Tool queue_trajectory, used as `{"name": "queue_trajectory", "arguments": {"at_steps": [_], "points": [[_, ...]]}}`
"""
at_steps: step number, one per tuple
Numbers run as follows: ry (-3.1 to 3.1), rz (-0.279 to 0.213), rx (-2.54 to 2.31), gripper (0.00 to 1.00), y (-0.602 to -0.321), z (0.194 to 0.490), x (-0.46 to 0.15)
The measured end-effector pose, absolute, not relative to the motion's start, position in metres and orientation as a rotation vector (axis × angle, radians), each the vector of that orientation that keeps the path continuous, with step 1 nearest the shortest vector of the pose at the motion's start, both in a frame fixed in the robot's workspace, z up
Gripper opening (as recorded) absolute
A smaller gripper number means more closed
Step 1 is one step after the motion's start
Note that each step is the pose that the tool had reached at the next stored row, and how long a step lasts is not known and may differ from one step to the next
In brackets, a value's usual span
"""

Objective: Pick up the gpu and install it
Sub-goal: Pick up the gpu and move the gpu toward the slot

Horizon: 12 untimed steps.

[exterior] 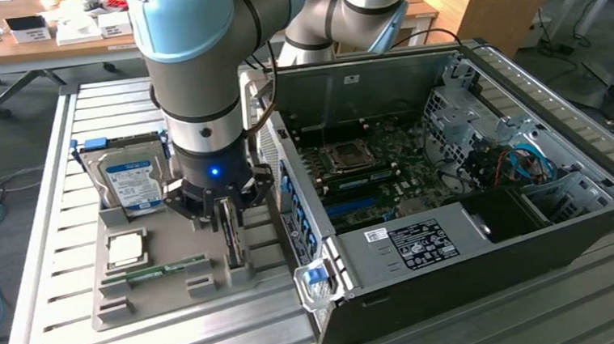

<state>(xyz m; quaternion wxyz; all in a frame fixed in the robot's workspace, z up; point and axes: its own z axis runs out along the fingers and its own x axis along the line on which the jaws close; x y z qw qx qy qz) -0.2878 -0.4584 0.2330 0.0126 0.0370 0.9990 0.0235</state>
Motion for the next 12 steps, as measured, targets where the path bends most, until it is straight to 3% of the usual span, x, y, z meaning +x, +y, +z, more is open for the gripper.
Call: {"name": "queue_trajectory", "arguments": {"at_steps": [12], "points": [[3.113,0.073,0.116,0.42,-0.4565,0.232,-0.2879]]}}
